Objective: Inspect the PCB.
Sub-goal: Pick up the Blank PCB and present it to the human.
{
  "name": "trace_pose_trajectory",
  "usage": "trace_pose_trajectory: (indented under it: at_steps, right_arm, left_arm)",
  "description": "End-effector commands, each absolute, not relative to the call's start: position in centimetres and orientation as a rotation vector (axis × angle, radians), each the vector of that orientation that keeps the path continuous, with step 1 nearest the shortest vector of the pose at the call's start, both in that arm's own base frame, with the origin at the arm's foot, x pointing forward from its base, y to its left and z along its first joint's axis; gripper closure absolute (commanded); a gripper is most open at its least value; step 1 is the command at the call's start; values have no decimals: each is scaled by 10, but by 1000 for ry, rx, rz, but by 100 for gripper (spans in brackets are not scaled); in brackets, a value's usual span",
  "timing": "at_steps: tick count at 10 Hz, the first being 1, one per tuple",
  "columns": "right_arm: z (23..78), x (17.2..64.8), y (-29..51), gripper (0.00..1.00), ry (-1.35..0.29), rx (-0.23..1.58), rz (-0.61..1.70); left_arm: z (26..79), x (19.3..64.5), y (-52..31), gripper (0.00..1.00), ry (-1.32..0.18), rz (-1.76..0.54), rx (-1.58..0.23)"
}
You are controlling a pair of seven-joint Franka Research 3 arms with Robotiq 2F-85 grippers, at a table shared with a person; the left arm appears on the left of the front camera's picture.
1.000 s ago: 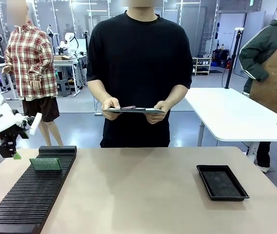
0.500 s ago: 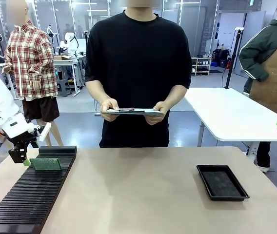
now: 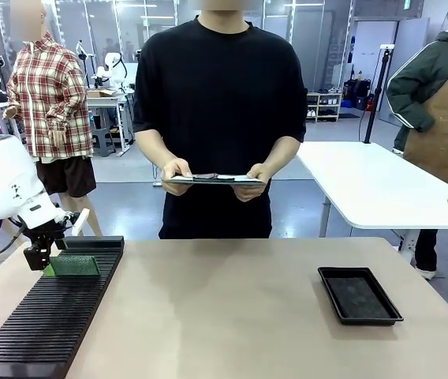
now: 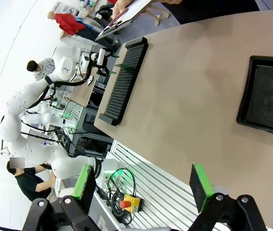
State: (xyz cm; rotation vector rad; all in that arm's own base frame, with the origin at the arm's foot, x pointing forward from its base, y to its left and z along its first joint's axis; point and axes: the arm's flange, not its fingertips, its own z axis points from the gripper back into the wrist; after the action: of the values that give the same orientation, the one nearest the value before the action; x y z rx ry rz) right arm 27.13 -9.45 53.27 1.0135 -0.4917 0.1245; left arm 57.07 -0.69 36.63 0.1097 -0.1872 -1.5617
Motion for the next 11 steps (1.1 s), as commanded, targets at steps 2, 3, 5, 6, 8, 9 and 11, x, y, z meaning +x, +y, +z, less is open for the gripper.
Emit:
trace_pose_trajectory:
  at_steps: [2,3,5,6,8,9,11]
  right_arm:
    - [533,273,-95,0,-512,1025,141]
    - [533,273,-95,0,-512,1025,141]
    - [533,273,-95,0,-512,1025,141]
    - [533,273,-95,0,-512,1025,141]
    - [533,273,-95,0,-512,1025,141]
    - [533,273,-95,0,-512,1025,141]
    - [533,273,-95,0,-512,1025,141]
  left_arm:
    - [366,581,-9,36,-178,-1538,68]
    - [365,580,-9,69,-174,-1534,63]
    - [362,582,-8,100,-157,-1537,55]
    - [362,582,-9,100,-151,-1542,55]
    - [360,584,-11,100,-131,-1542,54]
    - [360,584,-11,100,-130,-1539,49]
    - [361,583,-12,100,-115,-1546,48]
